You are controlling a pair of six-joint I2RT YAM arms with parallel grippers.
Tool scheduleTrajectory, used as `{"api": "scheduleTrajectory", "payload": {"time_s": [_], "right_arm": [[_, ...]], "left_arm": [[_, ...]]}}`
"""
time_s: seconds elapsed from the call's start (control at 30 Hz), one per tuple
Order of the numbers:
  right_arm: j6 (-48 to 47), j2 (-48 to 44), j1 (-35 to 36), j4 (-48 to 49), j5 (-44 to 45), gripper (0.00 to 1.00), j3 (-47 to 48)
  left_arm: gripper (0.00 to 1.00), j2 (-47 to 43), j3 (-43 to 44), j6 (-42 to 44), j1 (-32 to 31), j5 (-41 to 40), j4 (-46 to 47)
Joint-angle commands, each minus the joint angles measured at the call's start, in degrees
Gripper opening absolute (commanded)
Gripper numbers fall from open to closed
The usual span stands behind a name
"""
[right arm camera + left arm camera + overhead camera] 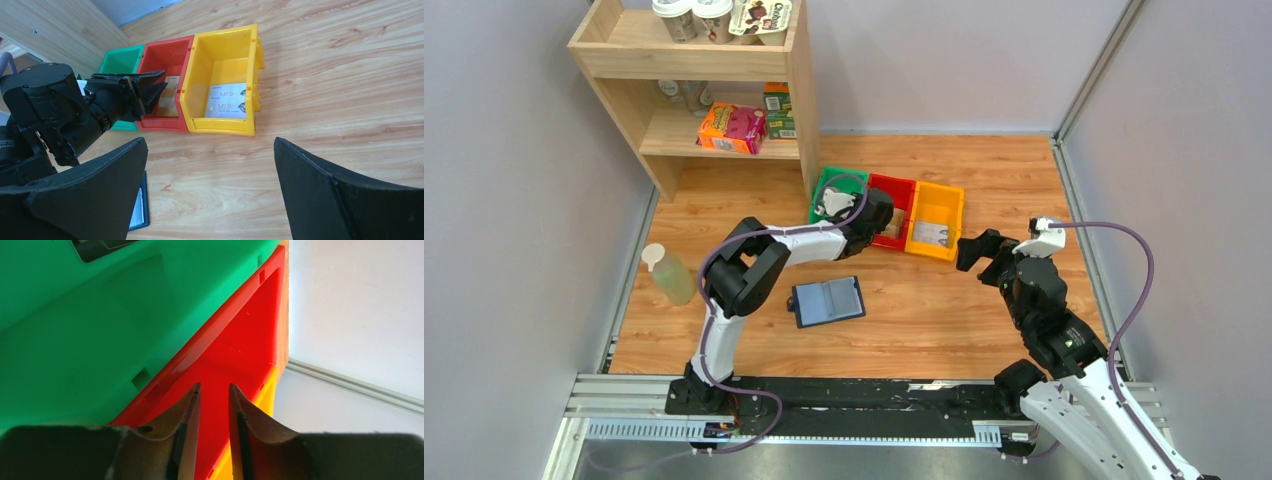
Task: Take the credit cards out of the card holder
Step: Place the credit card in the storage box, then remove the credit card from the card holder.
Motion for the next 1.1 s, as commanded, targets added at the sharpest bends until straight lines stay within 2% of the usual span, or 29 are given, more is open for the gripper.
{"api": "scheduleTrajectory", "payload": {"time_s": [0.0,0.1,0.23,0.37,0.47,0.6,0.77,0.83,1.07], "right_arm": [[-1.0,-0.1,-0.3,0.8,0.6,1.00,2.1],[-1.6,-0.3,-0.2,0.7,0.2,1.00,2.4],[-2.3,0.0,-0.3,0.8,-0.8,1.00,3.0],[-2.7,1.4,-0.3,0.5,-3.7,1.00,4.1],[-2.6,2.9,-0.3,0.4,-7.1,0.99,5.0],[-1.9,6.5,-0.3,0.5,-14.0,0.98,5.8],[0.1,13.1,-0.3,2.6,-25.3,0.95,6.3],[1.1,17.0,-0.1,4.0,-29.3,0.93,6.4],[5.4,32.8,4.5,8.4,-37.3,0.81,8.7]], "left_arm": [[0.38,-4.3,-2.6,-0.9,-0.4,0.7,0.7],[0.41,-7.5,-4.4,-0.2,-0.6,1.3,1.3],[0.42,-13.8,-8.0,5.0,-1.1,2.4,3.2],[0.43,-21.2,-12.4,13.0,-1.1,5.6,2.9],[0.43,-29.1,-19.0,17.6,-1.0,7.0,1.7],[0.42,-37.5,-25.4,28.9,-0.9,10.0,-3.2],[0.43,-44.9,-31.2,45.1,-0.3,14.2,-12.8],[0.43,-46.9,-32.5,48.3,-0.1,15.7,-17.4],[0.40,-49.5,-38.8,52.6,1.5,25.6,-19.9]]}}
